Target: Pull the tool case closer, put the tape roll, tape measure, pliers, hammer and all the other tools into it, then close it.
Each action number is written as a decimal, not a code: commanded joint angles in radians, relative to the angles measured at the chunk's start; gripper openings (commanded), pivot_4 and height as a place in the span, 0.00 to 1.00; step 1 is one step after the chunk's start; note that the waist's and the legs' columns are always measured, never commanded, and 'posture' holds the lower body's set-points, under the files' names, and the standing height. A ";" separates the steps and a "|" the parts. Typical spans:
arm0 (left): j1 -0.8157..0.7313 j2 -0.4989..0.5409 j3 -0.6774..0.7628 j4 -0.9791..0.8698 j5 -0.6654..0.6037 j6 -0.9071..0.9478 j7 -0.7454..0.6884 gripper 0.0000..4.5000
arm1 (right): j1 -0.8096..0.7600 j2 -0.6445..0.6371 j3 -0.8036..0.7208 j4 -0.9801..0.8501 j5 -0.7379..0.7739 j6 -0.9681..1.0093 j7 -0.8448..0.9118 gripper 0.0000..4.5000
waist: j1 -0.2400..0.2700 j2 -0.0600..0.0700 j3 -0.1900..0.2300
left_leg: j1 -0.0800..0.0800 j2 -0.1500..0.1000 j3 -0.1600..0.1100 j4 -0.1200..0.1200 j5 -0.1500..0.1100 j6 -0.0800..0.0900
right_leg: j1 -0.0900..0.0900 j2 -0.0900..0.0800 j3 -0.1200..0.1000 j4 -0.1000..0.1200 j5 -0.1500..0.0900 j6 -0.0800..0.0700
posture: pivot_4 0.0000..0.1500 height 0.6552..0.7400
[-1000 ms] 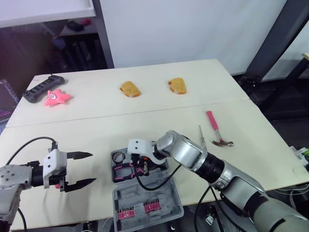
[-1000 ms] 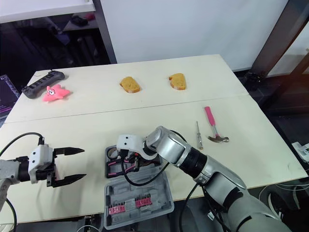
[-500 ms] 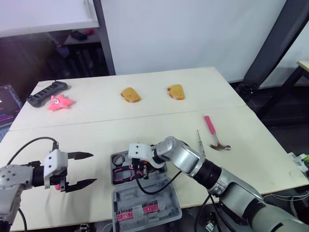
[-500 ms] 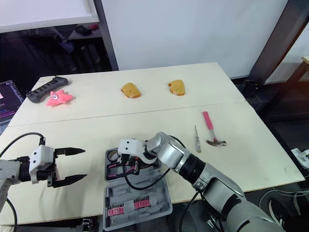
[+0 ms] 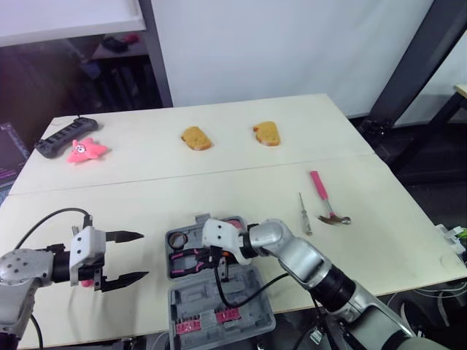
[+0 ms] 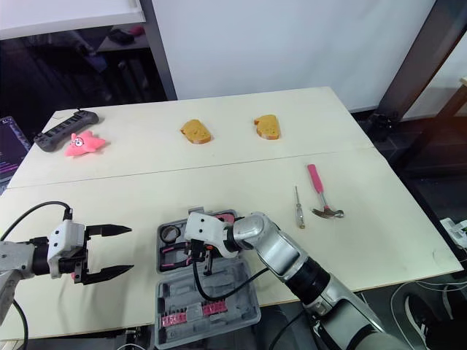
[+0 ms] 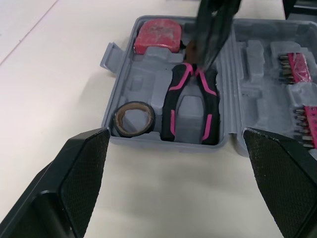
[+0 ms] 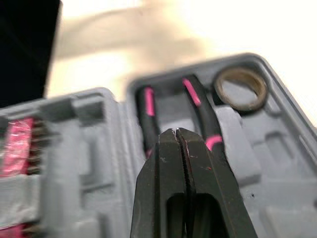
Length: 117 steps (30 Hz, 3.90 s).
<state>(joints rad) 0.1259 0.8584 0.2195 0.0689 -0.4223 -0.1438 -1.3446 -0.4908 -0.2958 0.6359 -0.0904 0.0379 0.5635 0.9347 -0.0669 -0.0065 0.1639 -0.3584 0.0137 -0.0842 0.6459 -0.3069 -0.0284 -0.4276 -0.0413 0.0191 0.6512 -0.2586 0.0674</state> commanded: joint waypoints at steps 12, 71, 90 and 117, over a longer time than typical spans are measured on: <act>-0.005 0.008 0.014 -0.009 -0.002 -0.007 -0.003 1.00 | -0.001 0.005 0.054 0.133 -0.079 -0.006 -0.012 0.01 | 0.001 -0.001 0.002 | 0.001 -0.001 0.001 0.000 0.000 0.000 | 0.001 0.000 0.000 0.000 0.000 0.000 | 1.00 1.00; -0.367 -0.320 -0.406 0.303 0.424 0.041 0.332 0.02 | 0.023 -0.301 -0.189 -0.061 0.002 0.237 -0.127 0.00 | 0.060 0.007 0.010 | 0.007 -0.007 -0.001 0.005 0.001 -0.001 | 0.014 -0.005 -0.001 -0.004 0.001 0.003 | 1.00 1.00; -0.519 -0.353 -0.392 0.509 0.444 -0.044 0.351 0.02 | 0.004 -0.251 -0.229 0.030 -0.008 0.203 -0.129 0.00 | 0.051 0.007 0.010 | 0.005 -0.007 -0.002 0.005 0.001 -0.001 | 0.013 -0.005 -0.001 -0.004 0.002 0.006 | 1.00 1.00; -0.397 -0.259 -0.372 0.418 0.394 -0.012 0.271 0.02 | 0.059 -0.161 -0.200 -0.094 -0.027 0.283 -0.178 0.00 | 0.017 0.006 0.010 | 0.003 -0.005 0.000 0.002 0.001 -0.001 | 0.006 -0.003 0.001 -0.002 0.003 0.006 | 1.00 1.00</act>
<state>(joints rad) -0.3049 0.5879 -0.1359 0.4847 -0.0346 -0.1763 -1.0486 -0.4317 -0.4914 0.4153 -0.1200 -0.0143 0.8488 0.7517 -0.0503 -0.0003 0.1739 -0.3555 0.0084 -0.0846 0.6479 -0.3061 -0.0291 -0.4220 -0.0440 0.0201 0.6494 -0.2561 0.0730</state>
